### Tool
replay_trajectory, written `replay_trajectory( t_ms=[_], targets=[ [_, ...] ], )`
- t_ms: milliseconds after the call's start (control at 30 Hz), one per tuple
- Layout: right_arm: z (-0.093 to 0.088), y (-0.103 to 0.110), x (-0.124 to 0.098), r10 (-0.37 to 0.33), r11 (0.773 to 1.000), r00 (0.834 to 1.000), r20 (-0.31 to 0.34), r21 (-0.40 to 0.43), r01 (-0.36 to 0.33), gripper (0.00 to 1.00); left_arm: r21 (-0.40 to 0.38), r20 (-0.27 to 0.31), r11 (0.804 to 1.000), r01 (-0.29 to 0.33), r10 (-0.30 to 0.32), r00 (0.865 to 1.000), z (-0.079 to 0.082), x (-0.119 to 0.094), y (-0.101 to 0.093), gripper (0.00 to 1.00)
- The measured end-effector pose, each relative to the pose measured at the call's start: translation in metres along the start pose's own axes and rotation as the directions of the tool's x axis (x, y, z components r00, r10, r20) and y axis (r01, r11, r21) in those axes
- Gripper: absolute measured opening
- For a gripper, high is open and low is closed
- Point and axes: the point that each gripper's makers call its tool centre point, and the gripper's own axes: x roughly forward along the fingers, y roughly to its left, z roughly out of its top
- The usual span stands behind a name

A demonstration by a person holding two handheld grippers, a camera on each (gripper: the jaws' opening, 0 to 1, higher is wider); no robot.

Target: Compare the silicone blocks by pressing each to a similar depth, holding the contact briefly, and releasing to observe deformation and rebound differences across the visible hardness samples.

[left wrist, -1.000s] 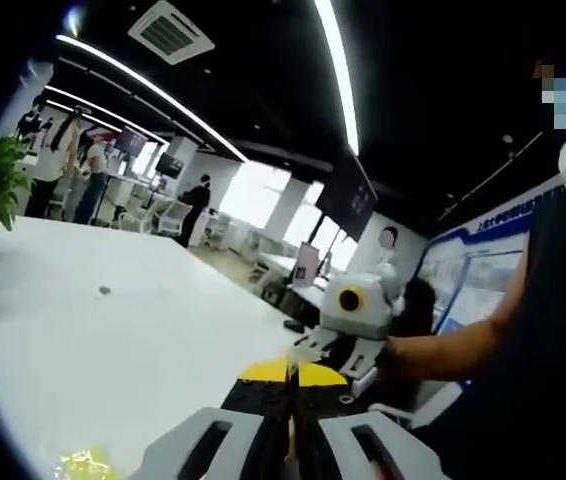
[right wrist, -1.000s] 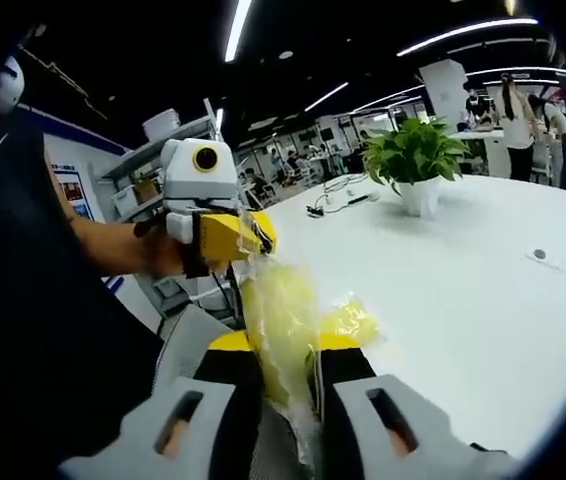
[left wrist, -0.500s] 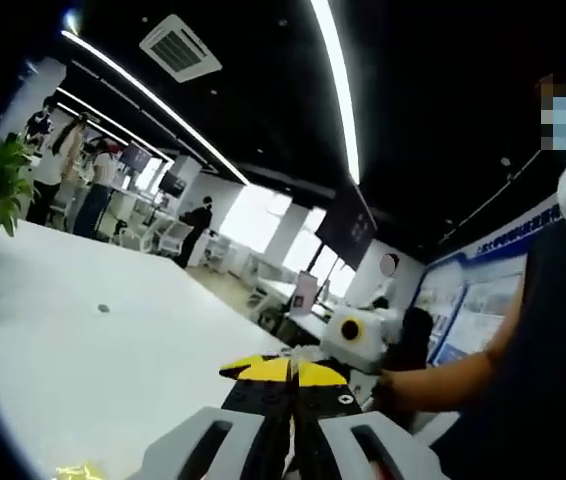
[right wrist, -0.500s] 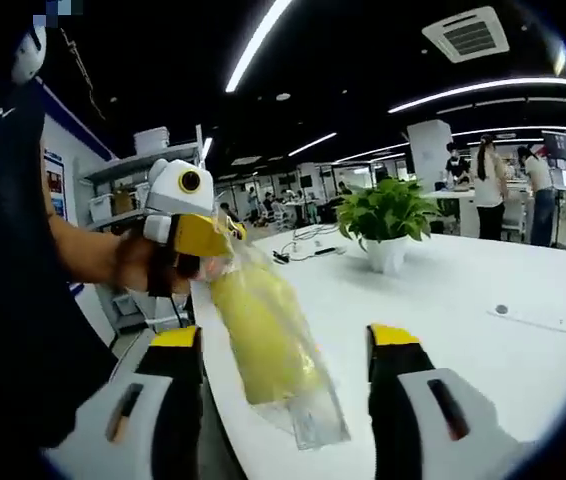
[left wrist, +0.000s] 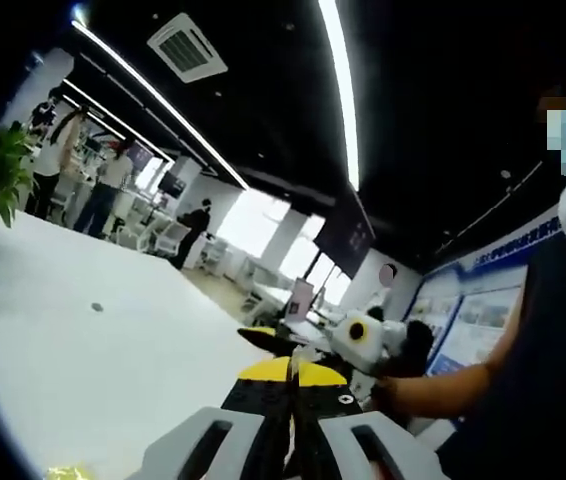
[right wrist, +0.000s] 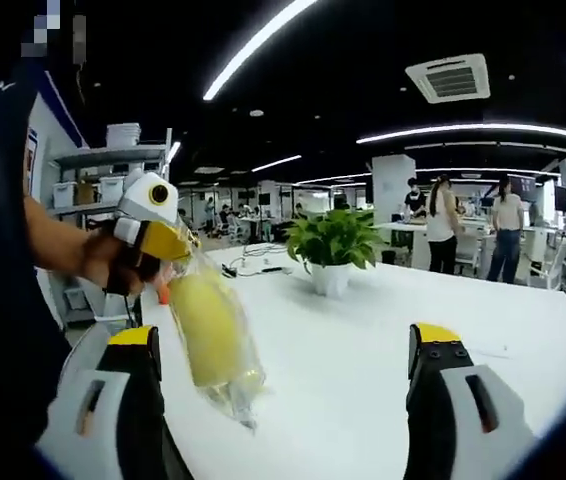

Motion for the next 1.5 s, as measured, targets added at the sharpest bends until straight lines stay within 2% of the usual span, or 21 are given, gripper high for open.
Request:
replay_trajectory(
  t_ms=[67,300,600,767,967,1167,1500],
  targets=[
    [-0.004,-0.007,-0.008,-0.029,1.000,1.000,0.004,0.007,0.029,0.97,-0.001,-0.003,1.000,-0.007,0.007,1.000,-0.001,0.003,0.003,0.00],
    [-0.041,-0.024,-0.046,-0.143,0.987,0.987,-0.070,0.065,0.148,0.97,-0.006,-0.006,1.000,-0.016,0.016,1.000,-0.004,0.014,0.013,0.00],
    [-0.066,-0.031,-0.077,-0.208,0.971,0.971,-0.121,0.090,0.220,0.97,-0.055,-0.021,0.998,-0.017,0.016,1.000,-0.019,0.026,0.023,0.00],
    [-0.080,-0.033,-0.085,-0.222,0.964,0.963,-0.152,0.114,0.240,0.97,-0.099,-0.025,0.995,-0.026,0.024,0.999,-0.033,0.023,0.032,0.00],
    [-0.082,-0.033,-0.088,-0.232,0.960,0.962,-0.147,0.128,0.251,0.97,-0.123,-0.039,0.991,-0.050,0.046,0.998,-0.051,0.022,0.039,0.00],
    [-0.094,-0.033,-0.092,-0.237,0.955,0.956,-0.173,0.140,0.263,0.97,-0.166,-0.047,0.985,-0.056,0.049,0.998,-0.066,0.022,0.043,0.00],
    [-0.111,-0.026,-0.094,-0.219,0.958,0.951,-0.219,0.136,0.252,0.97,-0.221,-0.061,0.973,-0.069,0.057,0.996,-0.097,0.023,0.053,0.00]
  ],
)
